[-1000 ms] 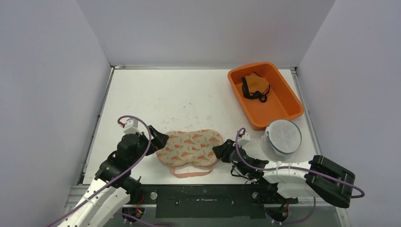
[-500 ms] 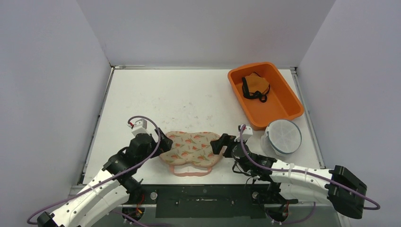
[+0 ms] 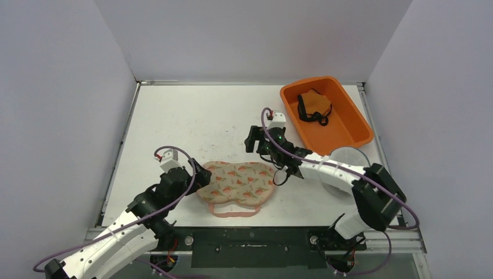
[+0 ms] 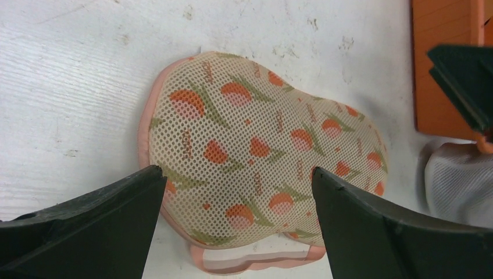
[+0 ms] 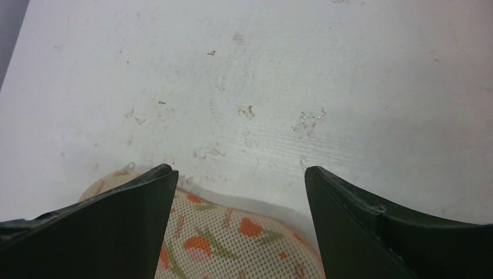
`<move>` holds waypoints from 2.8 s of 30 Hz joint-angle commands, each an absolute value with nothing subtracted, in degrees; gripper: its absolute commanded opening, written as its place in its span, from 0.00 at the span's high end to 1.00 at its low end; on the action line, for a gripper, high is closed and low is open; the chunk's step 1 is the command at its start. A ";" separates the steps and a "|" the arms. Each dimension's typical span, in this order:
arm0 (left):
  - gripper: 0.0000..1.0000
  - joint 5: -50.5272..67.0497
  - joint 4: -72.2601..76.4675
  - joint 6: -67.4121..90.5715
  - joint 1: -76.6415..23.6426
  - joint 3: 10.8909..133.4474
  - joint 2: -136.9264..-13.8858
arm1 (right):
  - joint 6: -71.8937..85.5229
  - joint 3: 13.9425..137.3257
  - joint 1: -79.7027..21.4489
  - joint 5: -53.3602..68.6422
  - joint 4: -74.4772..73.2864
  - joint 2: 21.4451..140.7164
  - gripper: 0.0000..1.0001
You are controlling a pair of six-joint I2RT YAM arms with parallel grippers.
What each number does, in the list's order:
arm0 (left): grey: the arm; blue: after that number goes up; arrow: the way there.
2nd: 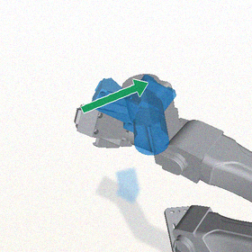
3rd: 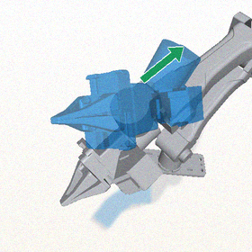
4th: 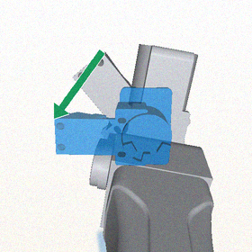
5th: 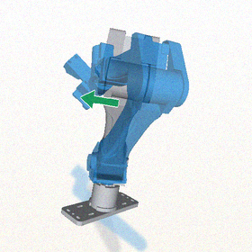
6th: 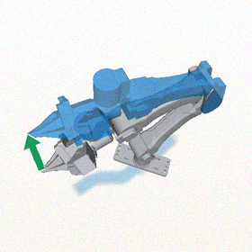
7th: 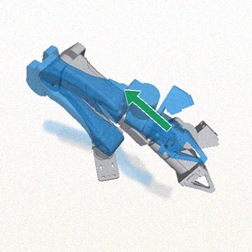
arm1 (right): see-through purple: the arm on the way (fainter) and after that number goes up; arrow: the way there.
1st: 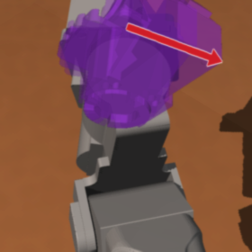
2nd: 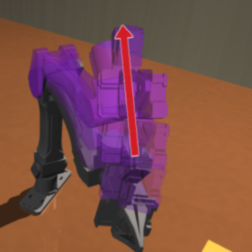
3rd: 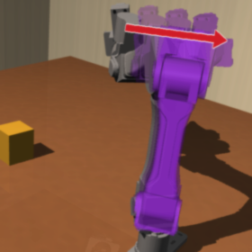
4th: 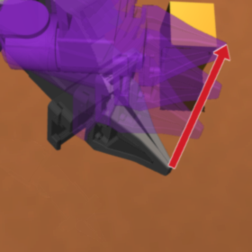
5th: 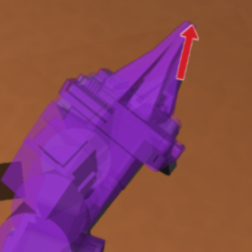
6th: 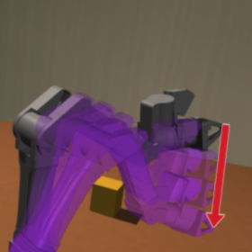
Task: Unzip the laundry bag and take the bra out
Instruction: Place the laundry bag at the center of the board, then adjust the laundry bag at the center of the board.
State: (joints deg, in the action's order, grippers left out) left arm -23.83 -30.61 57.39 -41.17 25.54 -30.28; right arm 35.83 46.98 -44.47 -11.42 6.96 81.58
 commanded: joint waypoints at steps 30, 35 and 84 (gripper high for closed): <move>0.00 -24.38 -2.87 57.37 -60.45 23.79 -67.24 | 38.58 54.39 -49.15 -19.68 1.45 102.12 0.19; 0.05 -20.76 0.09 56.80 -55.18 23.68 -71.28 | 41.05 48.83 -50.40 -20.26 2.29 98.69 0.19; 0.02 -16.63 -24.66 56.89 -47.10 26.99 -42.94 | 41.05 27.52 -45.61 -10.17 7.06 62.64 0.21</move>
State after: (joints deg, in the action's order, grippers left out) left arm -16.69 -18.68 54.08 -46.78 30.20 -46.28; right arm 45.04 24.95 -49.87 -16.38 4.03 59.64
